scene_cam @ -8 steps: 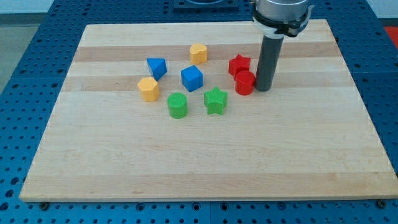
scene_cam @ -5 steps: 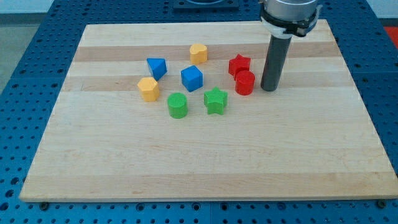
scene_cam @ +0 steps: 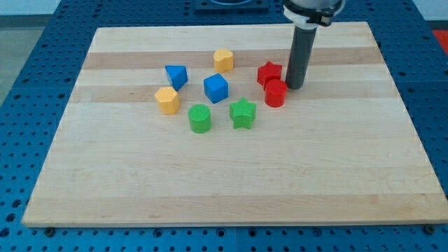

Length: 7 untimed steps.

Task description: Move the red star diagonally left of the red circle

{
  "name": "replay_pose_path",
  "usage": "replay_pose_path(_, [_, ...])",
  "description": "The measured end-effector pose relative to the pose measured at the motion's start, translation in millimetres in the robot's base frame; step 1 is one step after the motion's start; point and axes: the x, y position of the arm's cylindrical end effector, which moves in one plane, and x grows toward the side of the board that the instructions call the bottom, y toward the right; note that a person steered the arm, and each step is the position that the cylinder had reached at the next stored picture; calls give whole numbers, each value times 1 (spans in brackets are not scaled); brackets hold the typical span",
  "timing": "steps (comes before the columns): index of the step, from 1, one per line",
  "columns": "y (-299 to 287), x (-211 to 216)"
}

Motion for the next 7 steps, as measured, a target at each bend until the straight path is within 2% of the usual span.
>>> replay_pose_path(5, [-26, -17])
replay_pose_path(7, [-13, -17])
